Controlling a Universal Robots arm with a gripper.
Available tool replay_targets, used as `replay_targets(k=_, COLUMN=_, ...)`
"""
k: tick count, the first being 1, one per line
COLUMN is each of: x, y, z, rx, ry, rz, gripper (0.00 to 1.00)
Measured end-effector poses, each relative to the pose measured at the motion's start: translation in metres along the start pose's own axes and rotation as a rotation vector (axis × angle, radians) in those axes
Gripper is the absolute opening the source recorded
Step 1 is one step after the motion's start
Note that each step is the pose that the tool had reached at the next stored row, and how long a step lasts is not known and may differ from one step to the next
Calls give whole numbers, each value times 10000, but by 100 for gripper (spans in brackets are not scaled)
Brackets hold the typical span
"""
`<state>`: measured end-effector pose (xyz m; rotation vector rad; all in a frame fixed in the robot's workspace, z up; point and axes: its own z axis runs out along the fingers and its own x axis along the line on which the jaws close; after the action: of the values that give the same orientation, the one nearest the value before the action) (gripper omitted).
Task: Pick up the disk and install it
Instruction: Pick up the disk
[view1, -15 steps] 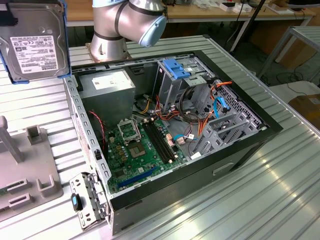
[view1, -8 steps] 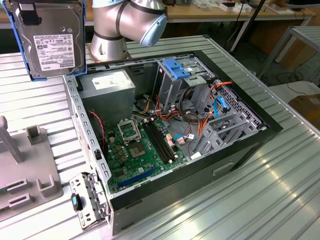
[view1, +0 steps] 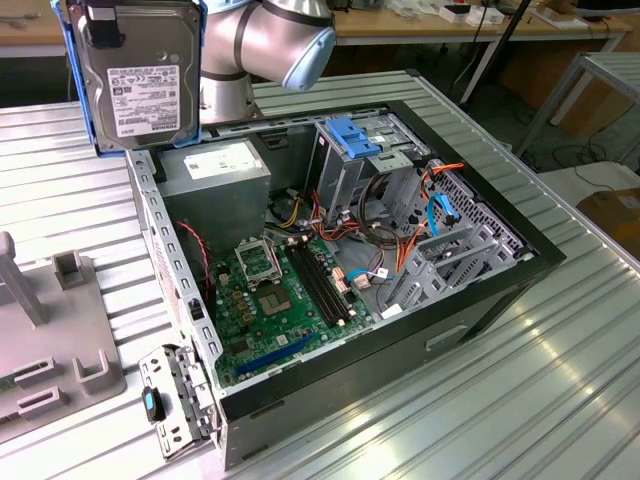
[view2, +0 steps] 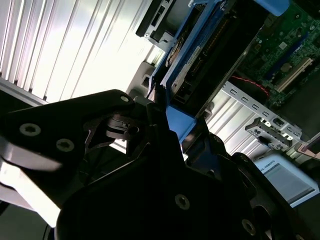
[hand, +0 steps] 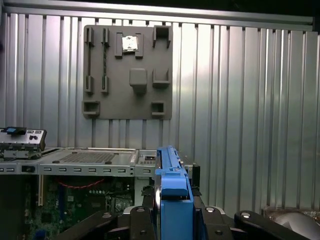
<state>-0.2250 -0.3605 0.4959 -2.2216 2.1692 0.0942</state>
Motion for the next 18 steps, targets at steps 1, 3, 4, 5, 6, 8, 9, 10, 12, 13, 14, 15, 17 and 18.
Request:
replay_targets(k=1, x=1, y=-27, z=0, rx=-1, ry=0, rz=-9, gripper=37)
replay_targets(k=3, x=2, y=-77, z=-1, rx=-1, ry=0, rz=-24, gripper=37)
replay_targets(k=4, x=2, y=-103, z=-2, rx=-2, ry=0, rz=-31, gripper=37)
replay_targets(k=5, x=3, y=-117, z=-2, rx=-2, ry=0, rz=-35, gripper=37)
replay_targets(k=6, x=3, y=-149, z=-3, rx=-4, ry=1, rz=-44, gripper=37)
replay_targets(k=8, x=5, y=-206, z=-4, rx=-4, ry=1, rz=-59, gripper=37)
replay_targets(k=9, x=5, y=-233, z=-5, rx=-5, ry=1, rz=-67, gripper=37)
replay_targets(k=10, x=6, y=-251, z=-5, rx=-5, ry=1, rz=-71, gripper=37)
replay_targets(k=12, x=7, y=-283, z=-5, rx=-5, ry=1, rz=-81, gripper=37)
replay_targets(k=13, x=7, y=-306, z=-6, rx=-6, ry=1, rz=-87, gripper=37)
replay_targets(k=14, x=7, y=-319, z=-6, rx=-7, ry=1, rz=-91, gripper=37)
replay_targets(k=15, x=8, y=-331, z=-6, rx=-6, ry=1, rz=-95, gripper=37)
replay_targets(k=17, x=8, y=-359, z=-7, rx=-8, ry=2, rz=-105, gripper=37)
replay_targets(k=18, x=9, y=-372, z=-7, rx=-9, ry=3, rz=-136, gripper=37)
